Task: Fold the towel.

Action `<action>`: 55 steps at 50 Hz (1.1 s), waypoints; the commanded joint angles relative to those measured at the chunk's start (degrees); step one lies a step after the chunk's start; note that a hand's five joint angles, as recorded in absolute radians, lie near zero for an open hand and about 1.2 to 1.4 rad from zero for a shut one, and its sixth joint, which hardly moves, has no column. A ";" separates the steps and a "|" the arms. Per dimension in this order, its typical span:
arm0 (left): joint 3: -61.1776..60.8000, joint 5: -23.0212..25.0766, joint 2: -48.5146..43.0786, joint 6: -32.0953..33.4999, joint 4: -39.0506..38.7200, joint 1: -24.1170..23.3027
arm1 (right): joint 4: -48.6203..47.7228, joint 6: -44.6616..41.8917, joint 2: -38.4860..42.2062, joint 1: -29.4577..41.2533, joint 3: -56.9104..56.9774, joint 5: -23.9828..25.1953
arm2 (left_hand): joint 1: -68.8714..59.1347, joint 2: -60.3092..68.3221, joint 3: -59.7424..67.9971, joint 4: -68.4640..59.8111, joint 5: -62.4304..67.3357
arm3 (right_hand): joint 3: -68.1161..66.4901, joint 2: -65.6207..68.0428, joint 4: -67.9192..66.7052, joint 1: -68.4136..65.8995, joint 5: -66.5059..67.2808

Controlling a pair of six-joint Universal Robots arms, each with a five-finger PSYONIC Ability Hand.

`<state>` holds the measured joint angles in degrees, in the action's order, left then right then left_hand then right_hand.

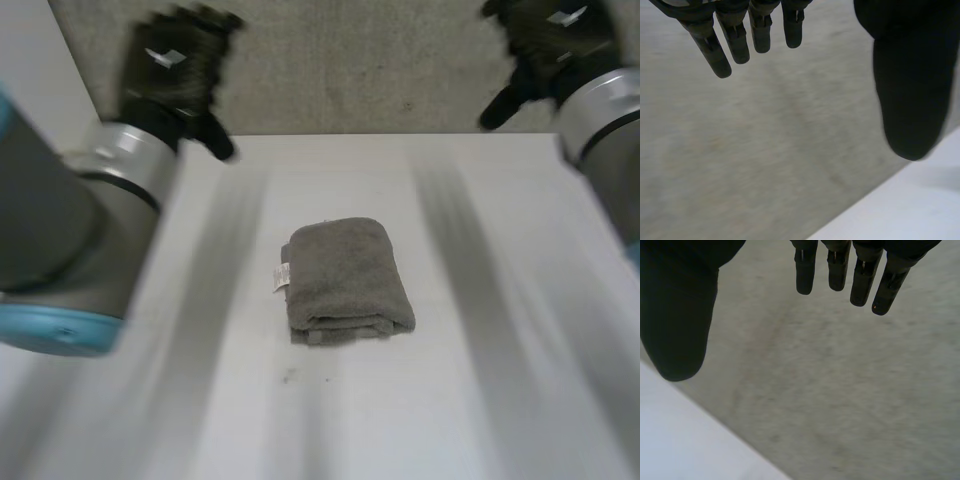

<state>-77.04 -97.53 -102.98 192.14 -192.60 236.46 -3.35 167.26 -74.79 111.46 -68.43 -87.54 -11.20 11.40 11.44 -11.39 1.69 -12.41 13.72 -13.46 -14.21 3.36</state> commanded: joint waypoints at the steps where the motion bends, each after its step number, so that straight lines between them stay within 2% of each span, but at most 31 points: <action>1: 1.54 -2.76 10.86 -0.62 16.18 8.57 | 6.16 0.35 -6.15 -7.05 -0.56 -0.79 | -8.77 8.57 8.53 -8.58 8.28 | 2.41 -3.72 3.46 4.21 -3.36; 6: 0.93 -2.67 11.39 -3.09 20.60 8.75 | 13.01 1.14 -6.07 -7.05 -1.17 0.18 | -3.55 3.35 3.32 -3.37 3.06 | 2.41 -3.72 3.46 4.21 -3.36; 8: 0.14 -2.32 11.57 -5.28 21.22 8.93 | 13.37 1.31 -6.07 -6.96 -1.52 0.53 | -1.04 0.84 0.80 -0.85 0.54 | 2.41 -3.72 3.46 4.21 -3.36; 15: -1.27 -1.52 11.83 -5.73 20.86 8.75 | 11.97 2.11 -6.07 -7.05 -3.63 3.34 | -0.36 0.16 0.12 -0.17 -0.13 | 2.41 -3.72 3.46 4.21 -3.36; 25: -0.65 5.24 11.83 -5.90 20.60 9.01 | 11.70 5.36 -6.07 -6.52 -4.25 6.51 | -0.53 0.33 0.29 -0.34 0.03 | 2.41 -3.72 3.46 4.21 -3.36; 30: -0.57 5.33 11.83 -5.73 20.08 9.28 | 11.70 5.36 -6.07 -6.78 -4.95 8.09 | -0.36 0.16 0.12 -0.17 -0.13 | 2.41 -3.72 3.46 4.21 -3.36; 45: -3.29 5.51 11.92 -5.38 14.63 9.37 | 11.79 5.54 -8.79 -6.70 -6.01 8.35 | -0.69 0.49 0.46 -0.51 0.20 | 2.41 -3.72 3.46 4.21 -3.36; 55: -3.29 6.03 11.83 -5.38 14.10 9.72 | 11.61 5.36 -9.23 -7.22 -6.62 8.27 | -0.53 0.33 0.29 -0.34 0.03 | 2.41 -3.72 3.46 4.21 -3.36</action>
<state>-80.37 -91.99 -91.07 186.78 -178.38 245.86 8.38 172.91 -84.00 104.40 -74.55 -79.19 -11.33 10.75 10.79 -10.73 1.59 -12.41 13.72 -13.46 -14.21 3.35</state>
